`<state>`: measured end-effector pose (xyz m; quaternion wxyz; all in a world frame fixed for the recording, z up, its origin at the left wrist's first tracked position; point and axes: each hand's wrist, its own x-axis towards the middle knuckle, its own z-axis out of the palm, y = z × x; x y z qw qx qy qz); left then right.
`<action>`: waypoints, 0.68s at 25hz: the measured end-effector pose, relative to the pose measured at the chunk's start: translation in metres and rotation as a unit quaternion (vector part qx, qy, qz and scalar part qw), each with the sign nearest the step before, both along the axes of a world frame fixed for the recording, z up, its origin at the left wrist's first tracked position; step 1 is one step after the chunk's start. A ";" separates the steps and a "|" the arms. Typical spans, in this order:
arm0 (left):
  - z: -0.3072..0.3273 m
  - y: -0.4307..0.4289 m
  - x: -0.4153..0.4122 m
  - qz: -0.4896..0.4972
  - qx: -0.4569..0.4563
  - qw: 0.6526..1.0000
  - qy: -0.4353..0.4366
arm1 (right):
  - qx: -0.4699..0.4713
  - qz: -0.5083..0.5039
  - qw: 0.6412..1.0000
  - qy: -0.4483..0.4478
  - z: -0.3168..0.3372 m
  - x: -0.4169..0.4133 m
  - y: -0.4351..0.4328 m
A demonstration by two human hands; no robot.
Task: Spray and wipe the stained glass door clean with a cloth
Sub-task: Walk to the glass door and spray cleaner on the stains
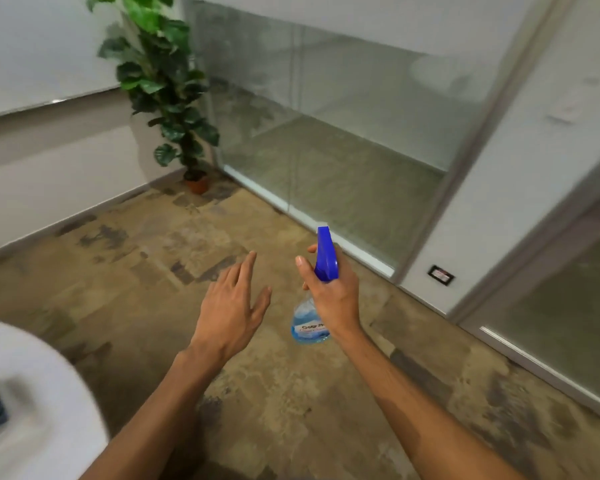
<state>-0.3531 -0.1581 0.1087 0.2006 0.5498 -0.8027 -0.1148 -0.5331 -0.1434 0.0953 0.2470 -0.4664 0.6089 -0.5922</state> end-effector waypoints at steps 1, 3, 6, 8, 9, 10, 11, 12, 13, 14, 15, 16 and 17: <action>0.000 0.005 -0.024 -0.014 -0.006 1.000 0.001 | 0.002 -0.020 1.000 -0.003 0.000 -0.023 0.011; 0.001 0.019 -0.077 -0.046 -0.025 0.999 0.002 | 0.006 -0.060 0.998 -0.002 0.000 -0.073 0.039; 0.002 0.043 -0.147 -0.092 -0.047 0.995 0.001 | 0.000 -0.109 0.994 -0.005 0.002 -0.137 0.084; 0.002 0.060 -0.195 -0.129 -0.052 0.990 0.006 | 0.005 -0.145 0.989 -0.001 0.004 -0.180 0.117; 0.002 0.068 -0.216 -0.148 -0.054 0.987 0.011 | 0.007 -0.161 0.987 0.000 0.005 -0.199 0.132; 0.003 0.076 -0.238 -0.170 -0.055 0.984 0.016 | 0.008 -0.177 0.984 -0.002 0.006 -0.218 0.147; 0.003 0.084 -0.257 -0.191 -0.055 0.980 0.021 | 0.010 -0.192 0.981 -0.003 0.008 -0.235 0.161; 0.004 0.093 -0.279 -0.214 -0.055 0.975 0.023 | 0.011 -0.211 0.978 -0.004 0.011 -0.255 0.176; 0.005 0.100 -0.297 -0.235 -0.052 0.970 0.024 | 0.011 -0.227 0.974 0.002 0.013 -0.271 0.190; 0.006 0.107 -0.315 -0.254 -0.049 0.966 0.026 | 0.010 -0.243 0.970 0.011 0.016 -0.287 0.203; 0.009 0.113 -0.333 -0.273 -0.047 0.960 0.028 | 0.006 -0.259 0.966 0.019 0.019 -0.302 0.216; 0.011 0.118 -0.349 -0.291 -0.047 0.955 0.032 | 0.005 -0.274 0.961 0.026 0.022 -0.315 0.227; 0.014 0.123 -0.367 -0.310 -0.044 0.949 0.036 | 0.006 -0.294 0.955 0.030 0.025 -0.329 0.238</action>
